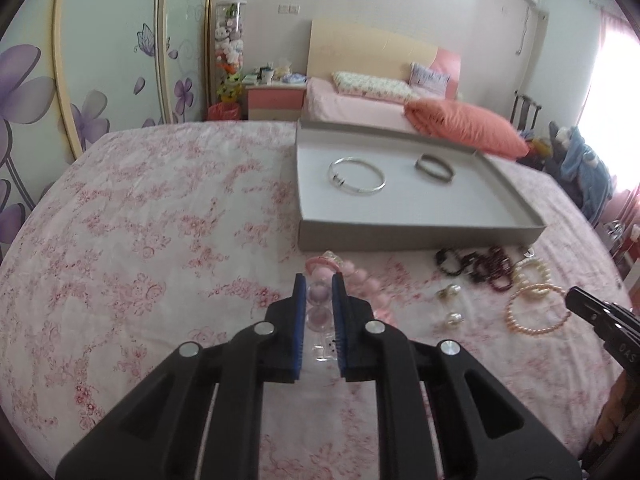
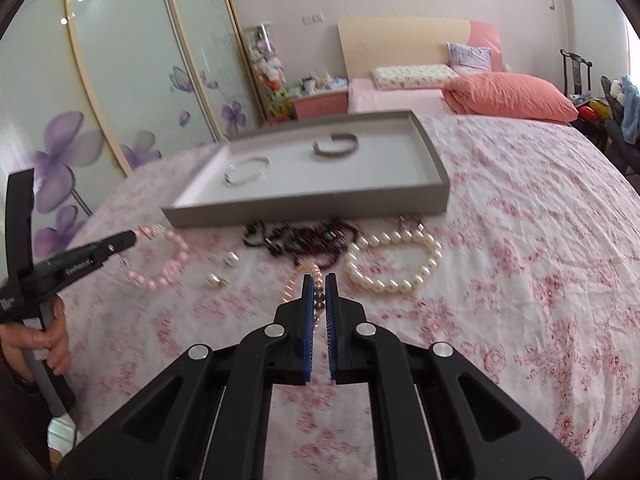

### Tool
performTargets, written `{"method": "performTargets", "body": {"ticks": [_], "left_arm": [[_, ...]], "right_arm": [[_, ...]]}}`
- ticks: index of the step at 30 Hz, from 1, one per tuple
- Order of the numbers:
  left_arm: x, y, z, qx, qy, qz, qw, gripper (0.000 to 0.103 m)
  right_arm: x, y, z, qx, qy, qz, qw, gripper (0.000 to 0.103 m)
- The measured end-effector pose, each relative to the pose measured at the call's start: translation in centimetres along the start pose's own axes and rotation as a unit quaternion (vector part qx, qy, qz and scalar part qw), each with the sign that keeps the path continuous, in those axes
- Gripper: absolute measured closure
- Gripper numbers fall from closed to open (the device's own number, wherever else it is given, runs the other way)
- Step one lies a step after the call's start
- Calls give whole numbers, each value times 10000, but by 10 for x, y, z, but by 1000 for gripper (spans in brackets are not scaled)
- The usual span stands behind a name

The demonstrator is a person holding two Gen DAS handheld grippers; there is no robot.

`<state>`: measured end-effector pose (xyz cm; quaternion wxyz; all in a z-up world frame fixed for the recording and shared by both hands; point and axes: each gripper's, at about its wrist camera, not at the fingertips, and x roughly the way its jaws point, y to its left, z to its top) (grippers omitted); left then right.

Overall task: Organize jewelry
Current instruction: 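Lift and carry the pink bracelets toward the grey tray with both tools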

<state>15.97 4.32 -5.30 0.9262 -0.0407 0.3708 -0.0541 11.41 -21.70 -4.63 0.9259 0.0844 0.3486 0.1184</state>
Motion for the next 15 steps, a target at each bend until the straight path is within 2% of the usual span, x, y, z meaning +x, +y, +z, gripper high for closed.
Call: {"method": "performTargets", "body": {"ticks": [5,15], "left_arm": [[-16,-6,-2,-54,-190,-199,9996,89],[-31,-18,-4,-21,-419,-298,9987,90]], "right_arm": [[-7,6,5,96,-195,252,9994,97],[-12,11,9,217,-391,364,9983,97]]}}
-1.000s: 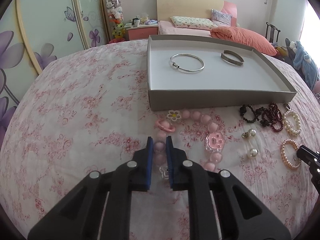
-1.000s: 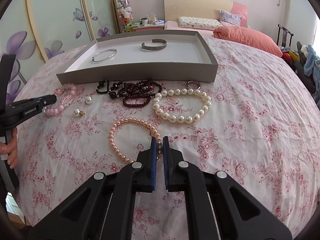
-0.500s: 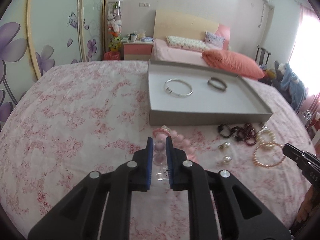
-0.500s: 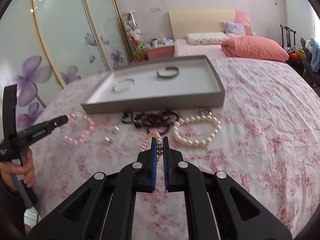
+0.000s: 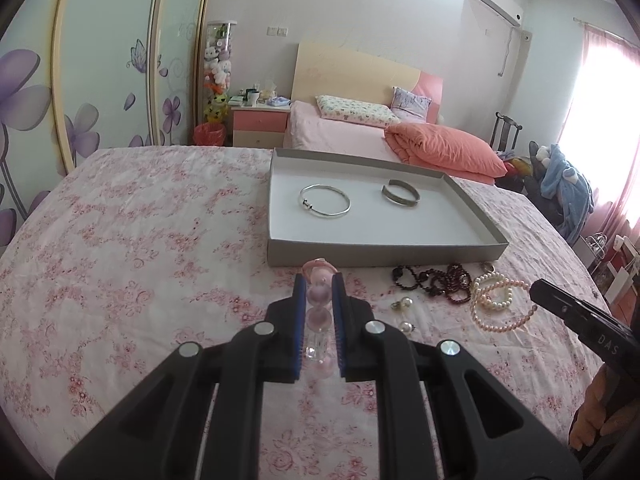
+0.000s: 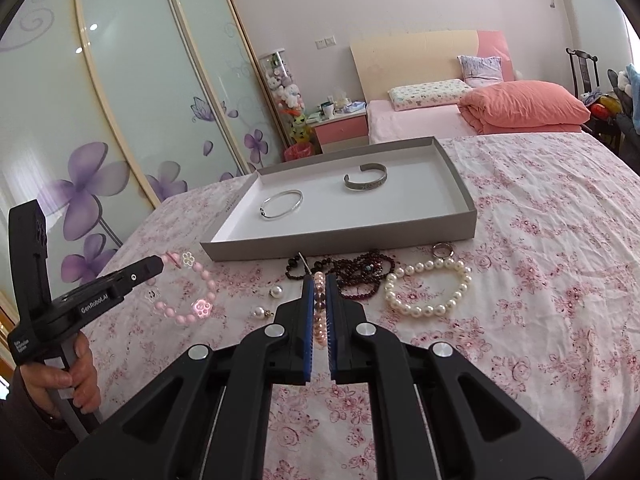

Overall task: Organize jewelry
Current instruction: 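Lift and carry the pink bracelets toward the grey tray with both tools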

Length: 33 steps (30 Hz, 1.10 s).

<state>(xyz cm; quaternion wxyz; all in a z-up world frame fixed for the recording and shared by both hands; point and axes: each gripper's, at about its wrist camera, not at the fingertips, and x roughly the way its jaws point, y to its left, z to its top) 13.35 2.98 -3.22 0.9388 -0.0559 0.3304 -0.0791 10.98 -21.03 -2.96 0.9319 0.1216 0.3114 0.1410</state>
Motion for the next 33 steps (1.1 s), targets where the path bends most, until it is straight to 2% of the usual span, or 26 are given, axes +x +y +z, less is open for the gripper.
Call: {"method": "performTargets", "body": {"ticks": [14,33], "left_arm": [[-12,-10,1,91,-285,125,9995,90],[-42,-37,13,353,-925,327,9945,90]], "right_arm": [[-10,3,5,-31,-271,-121,9996,97],[-37,17,28,-215,-1100,-361,9930,97]]}}
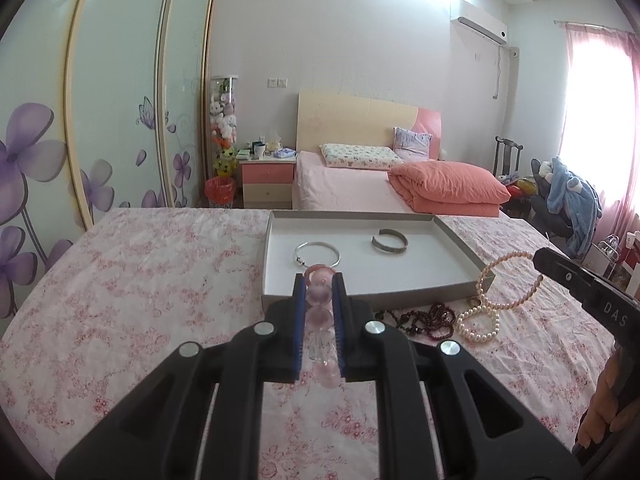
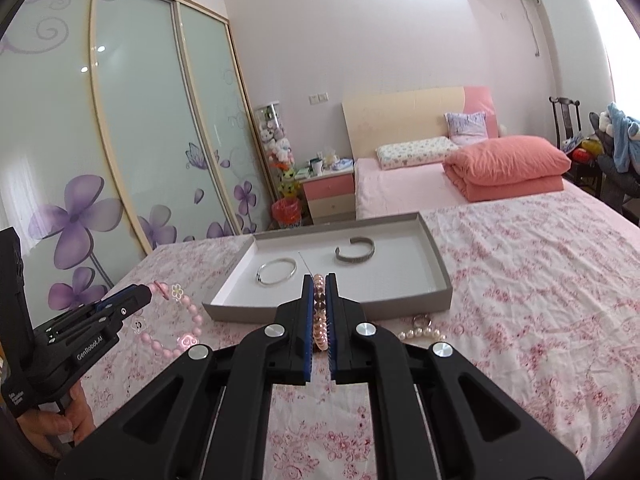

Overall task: Organize jewelry
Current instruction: 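Lift and carry the pink bracelets toward the grey tray with both tools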

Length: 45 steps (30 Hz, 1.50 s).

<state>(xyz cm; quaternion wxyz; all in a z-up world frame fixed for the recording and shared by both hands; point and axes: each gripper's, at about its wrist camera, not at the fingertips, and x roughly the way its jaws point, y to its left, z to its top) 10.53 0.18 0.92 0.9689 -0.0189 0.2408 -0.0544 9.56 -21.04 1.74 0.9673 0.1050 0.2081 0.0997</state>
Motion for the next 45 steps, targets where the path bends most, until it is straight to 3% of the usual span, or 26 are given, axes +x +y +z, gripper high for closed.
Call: {"method": "performTargets", "body": {"ticks": [13,26,35,45], "left_arm": [[7,-18,22,187,-284,178,9993,90],[47,-26,55,319,-444,340,9979,89],[95,-31,69,379,-287,307,9984,89],[156,-30,69,284,81,253,9992,89]], "right_arm": [[1,7,36,-114,-542,-223,9982,97],[33,-3,62,-99,-690,-367,9969,97],[77,-7,71,-106,-475,-419,9979,97],[148,-23,63,210,248,-390,9987,97]]}}
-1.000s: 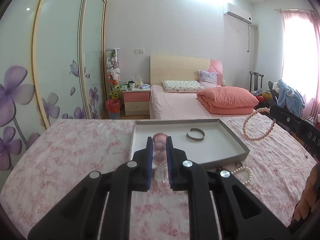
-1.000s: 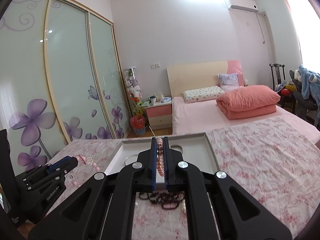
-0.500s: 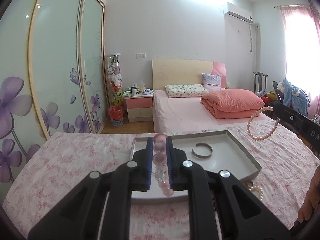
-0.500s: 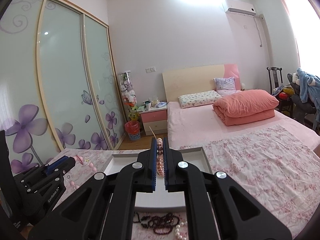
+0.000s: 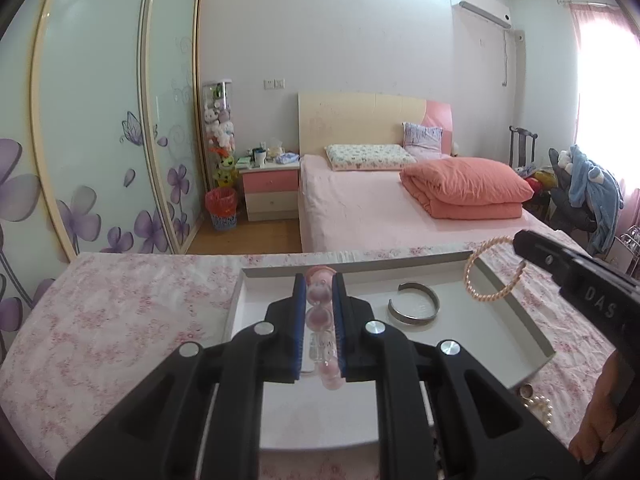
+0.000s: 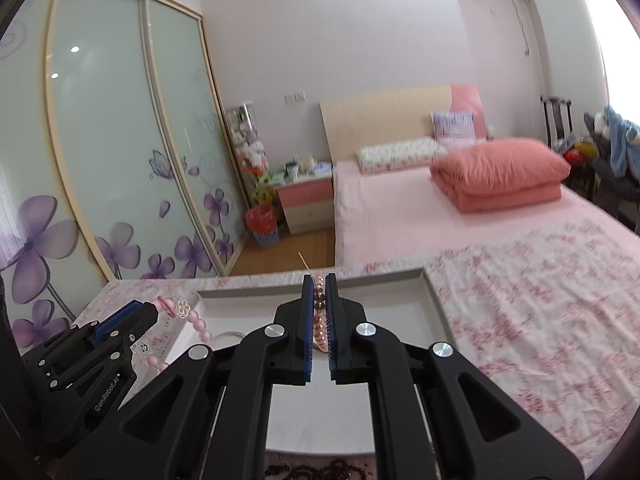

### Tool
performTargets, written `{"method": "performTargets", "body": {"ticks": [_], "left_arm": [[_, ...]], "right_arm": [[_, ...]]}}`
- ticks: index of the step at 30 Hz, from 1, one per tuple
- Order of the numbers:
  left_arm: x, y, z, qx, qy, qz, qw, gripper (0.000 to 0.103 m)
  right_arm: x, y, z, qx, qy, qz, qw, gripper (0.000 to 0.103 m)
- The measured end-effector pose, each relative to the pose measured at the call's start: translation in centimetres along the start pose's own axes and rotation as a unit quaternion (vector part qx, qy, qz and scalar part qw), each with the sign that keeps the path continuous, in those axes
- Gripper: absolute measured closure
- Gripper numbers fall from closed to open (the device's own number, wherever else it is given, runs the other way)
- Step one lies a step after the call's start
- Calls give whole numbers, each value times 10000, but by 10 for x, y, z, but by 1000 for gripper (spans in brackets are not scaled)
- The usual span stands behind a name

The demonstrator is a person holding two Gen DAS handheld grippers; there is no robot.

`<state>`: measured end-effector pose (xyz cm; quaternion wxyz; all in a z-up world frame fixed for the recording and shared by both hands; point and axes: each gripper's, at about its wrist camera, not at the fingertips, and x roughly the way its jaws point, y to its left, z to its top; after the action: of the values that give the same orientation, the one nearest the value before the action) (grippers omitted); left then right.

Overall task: Organize jewelry
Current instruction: 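Lift and carry the pink bracelets toward the grey tray with both tools, then lower both pink bracelets into the tray, open both tools and withdraw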

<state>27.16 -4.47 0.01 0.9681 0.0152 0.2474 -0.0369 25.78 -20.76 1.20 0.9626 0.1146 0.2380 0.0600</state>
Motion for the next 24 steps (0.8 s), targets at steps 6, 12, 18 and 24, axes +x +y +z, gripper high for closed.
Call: {"method": "performTargets", "body": {"ticks": [6,12,18,24], "left_arm": [[26,-1,-1,-14,149,-10,9999,89],[36,5,2,-150,192,-96,9997,86],[30,25,8,-389,131,72,9991,83],[14,32,7,-393,110,230,9989,82]], "right_arm": [[29,-3,-5,78,406,15,9991,96],[26,-8,-8,174,487,-58,9986,77],[14,-16,-4,282,346,-157,9989,68],[0,-12,-2,223,262,-173,9993,68]]}}
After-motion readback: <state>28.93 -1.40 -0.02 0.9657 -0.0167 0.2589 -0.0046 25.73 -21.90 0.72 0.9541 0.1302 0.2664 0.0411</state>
